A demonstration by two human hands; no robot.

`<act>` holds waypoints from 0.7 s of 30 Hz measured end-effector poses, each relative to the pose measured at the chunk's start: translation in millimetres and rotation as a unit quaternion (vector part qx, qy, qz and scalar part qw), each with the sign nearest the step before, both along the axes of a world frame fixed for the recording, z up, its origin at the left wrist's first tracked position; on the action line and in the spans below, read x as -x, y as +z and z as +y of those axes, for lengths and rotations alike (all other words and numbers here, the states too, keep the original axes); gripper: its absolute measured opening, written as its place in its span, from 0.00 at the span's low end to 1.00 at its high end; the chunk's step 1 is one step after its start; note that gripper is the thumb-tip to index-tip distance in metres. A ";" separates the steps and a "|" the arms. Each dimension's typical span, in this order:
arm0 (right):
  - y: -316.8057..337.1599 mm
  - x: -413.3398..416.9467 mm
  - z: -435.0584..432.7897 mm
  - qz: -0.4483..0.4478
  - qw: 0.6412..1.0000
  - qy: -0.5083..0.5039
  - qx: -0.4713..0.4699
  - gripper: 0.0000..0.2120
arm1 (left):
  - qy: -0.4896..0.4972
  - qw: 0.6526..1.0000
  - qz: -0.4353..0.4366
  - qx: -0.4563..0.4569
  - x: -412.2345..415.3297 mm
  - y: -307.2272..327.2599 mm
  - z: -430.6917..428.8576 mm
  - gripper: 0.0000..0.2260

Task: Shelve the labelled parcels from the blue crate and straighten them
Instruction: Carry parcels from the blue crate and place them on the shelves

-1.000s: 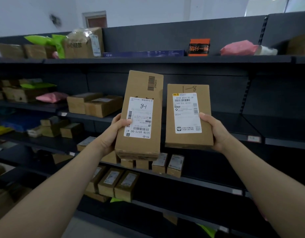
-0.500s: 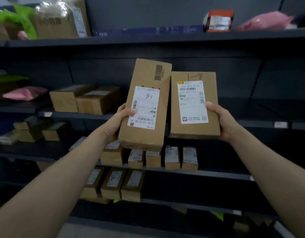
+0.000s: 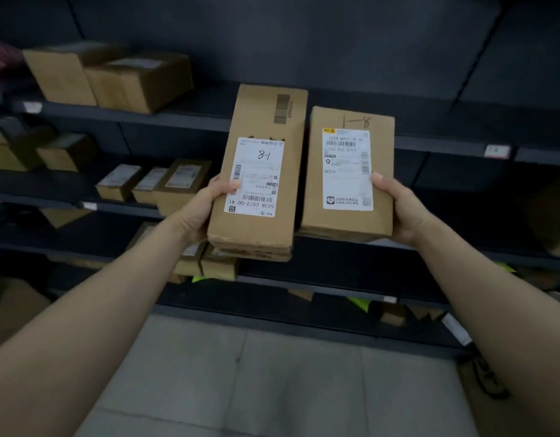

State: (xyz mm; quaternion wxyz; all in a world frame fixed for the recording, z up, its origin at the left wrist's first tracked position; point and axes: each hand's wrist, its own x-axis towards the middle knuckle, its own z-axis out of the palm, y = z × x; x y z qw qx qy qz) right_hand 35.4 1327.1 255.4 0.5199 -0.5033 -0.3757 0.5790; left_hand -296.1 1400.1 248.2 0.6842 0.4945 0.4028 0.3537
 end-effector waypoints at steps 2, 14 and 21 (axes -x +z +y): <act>-15.5 -7.9 -7.3 -0.013 1.000 0.019 0.017 0.27 | 0.006 1.000 0.010 0.014 -0.2 -17.7 -14.7 0.31; -119.4 -17.3 -26.2 -0.034 0.977 0.065 0.201 0.29 | 0.040 0.973 0.068 0.215 3.3 -156.2 -61.4 0.16; -199.1 4.4 -10.0 -0.042 0.961 0.040 0.271 0.34 | 0.011 0.962 0.105 0.253 18.3 -223.2 -24.4 0.22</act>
